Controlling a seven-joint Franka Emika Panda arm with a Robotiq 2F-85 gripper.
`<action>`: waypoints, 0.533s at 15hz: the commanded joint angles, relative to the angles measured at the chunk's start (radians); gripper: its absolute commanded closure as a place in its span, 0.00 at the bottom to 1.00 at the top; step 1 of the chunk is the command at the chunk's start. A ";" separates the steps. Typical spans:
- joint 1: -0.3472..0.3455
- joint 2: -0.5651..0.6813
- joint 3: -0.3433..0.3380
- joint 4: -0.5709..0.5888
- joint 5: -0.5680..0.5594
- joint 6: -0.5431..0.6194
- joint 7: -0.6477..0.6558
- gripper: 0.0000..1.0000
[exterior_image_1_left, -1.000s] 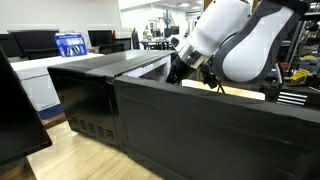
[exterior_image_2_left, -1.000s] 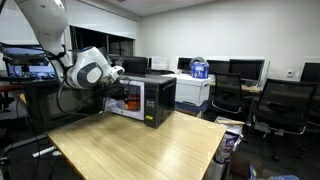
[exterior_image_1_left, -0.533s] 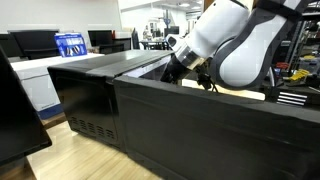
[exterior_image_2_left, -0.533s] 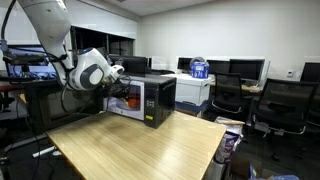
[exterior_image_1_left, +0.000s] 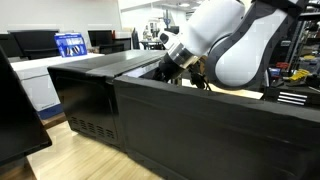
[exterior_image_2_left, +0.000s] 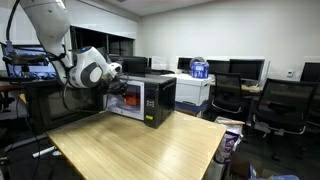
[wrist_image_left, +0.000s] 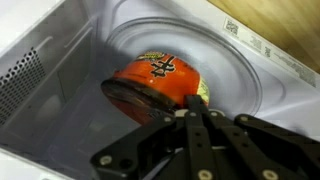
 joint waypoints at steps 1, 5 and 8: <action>0.012 0.004 -0.031 -0.009 -0.027 -0.003 0.005 1.00; 0.041 0.047 -0.072 -0.016 0.012 -0.001 -0.044 1.00; 0.078 0.077 -0.103 0.010 0.029 -0.001 -0.052 1.00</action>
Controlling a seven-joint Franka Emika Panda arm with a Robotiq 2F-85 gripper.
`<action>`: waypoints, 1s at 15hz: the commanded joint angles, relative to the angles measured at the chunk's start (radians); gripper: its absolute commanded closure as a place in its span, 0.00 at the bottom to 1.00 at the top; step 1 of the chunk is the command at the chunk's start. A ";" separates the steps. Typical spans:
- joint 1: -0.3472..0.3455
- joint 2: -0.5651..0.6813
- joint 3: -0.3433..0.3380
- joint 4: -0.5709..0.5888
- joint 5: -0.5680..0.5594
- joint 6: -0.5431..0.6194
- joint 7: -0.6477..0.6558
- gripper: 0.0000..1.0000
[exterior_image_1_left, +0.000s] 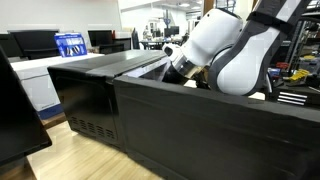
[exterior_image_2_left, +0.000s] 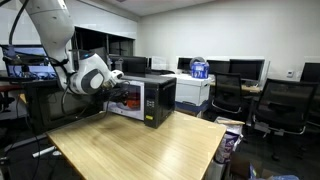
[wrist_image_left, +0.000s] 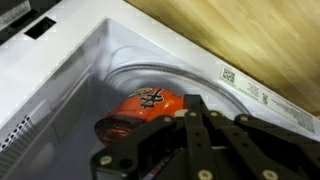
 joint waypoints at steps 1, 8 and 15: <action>0.059 0.024 -0.044 0.027 0.040 0.001 -0.042 1.00; 0.196 0.054 -0.152 0.093 0.085 0.001 -0.051 1.00; 0.373 0.033 -0.355 0.003 0.094 0.001 -0.071 0.72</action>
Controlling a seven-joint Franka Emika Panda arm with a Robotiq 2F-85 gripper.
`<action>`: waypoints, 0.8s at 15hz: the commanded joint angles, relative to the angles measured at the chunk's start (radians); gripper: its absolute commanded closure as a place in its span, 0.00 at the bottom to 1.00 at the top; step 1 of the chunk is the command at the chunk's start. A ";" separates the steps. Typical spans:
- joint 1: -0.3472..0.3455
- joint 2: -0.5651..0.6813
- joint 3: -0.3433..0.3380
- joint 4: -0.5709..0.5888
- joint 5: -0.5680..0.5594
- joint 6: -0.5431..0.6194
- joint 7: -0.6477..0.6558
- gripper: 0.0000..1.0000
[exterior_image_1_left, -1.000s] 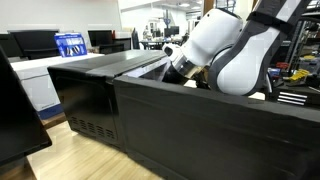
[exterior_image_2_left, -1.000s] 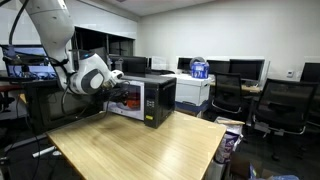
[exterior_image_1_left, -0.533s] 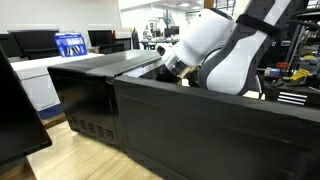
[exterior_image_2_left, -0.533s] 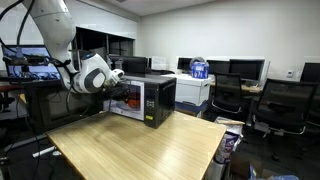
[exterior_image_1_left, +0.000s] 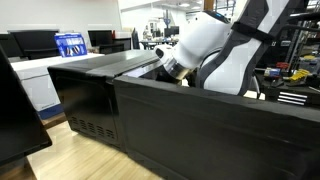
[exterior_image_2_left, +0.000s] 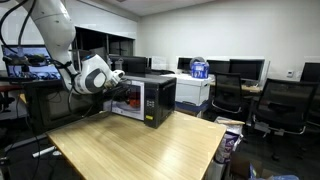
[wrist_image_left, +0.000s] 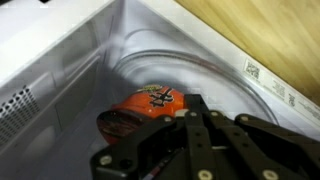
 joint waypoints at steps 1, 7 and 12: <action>0.122 -0.056 -0.134 -0.087 0.044 -0.038 -0.050 0.66; 0.381 -0.223 -0.422 -0.137 0.008 -0.362 0.000 0.25; 0.583 -0.341 -0.664 -0.071 -0.209 -0.692 0.203 0.00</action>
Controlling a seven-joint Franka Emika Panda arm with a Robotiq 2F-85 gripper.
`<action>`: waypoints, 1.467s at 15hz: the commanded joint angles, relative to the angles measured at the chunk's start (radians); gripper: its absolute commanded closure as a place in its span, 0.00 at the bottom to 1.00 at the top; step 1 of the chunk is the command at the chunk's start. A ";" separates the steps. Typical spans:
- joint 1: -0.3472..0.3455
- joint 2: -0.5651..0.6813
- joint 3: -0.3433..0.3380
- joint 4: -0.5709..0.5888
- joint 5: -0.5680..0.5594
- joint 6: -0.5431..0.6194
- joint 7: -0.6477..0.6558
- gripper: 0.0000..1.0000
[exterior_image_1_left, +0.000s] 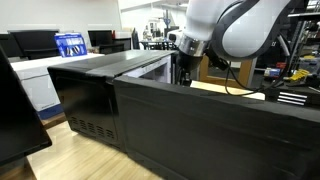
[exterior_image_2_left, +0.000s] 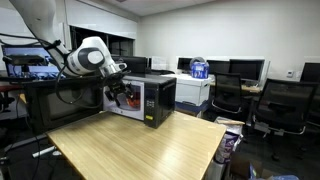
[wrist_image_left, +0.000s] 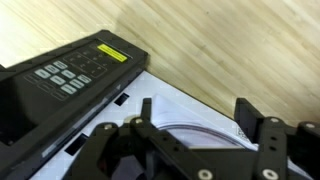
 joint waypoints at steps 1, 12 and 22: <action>0.116 -0.112 -0.129 0.037 -0.187 -0.245 0.201 0.00; -0.494 -0.347 0.586 0.205 -0.040 -0.969 0.536 0.00; -0.668 -0.463 0.822 0.216 0.170 -1.074 0.427 0.00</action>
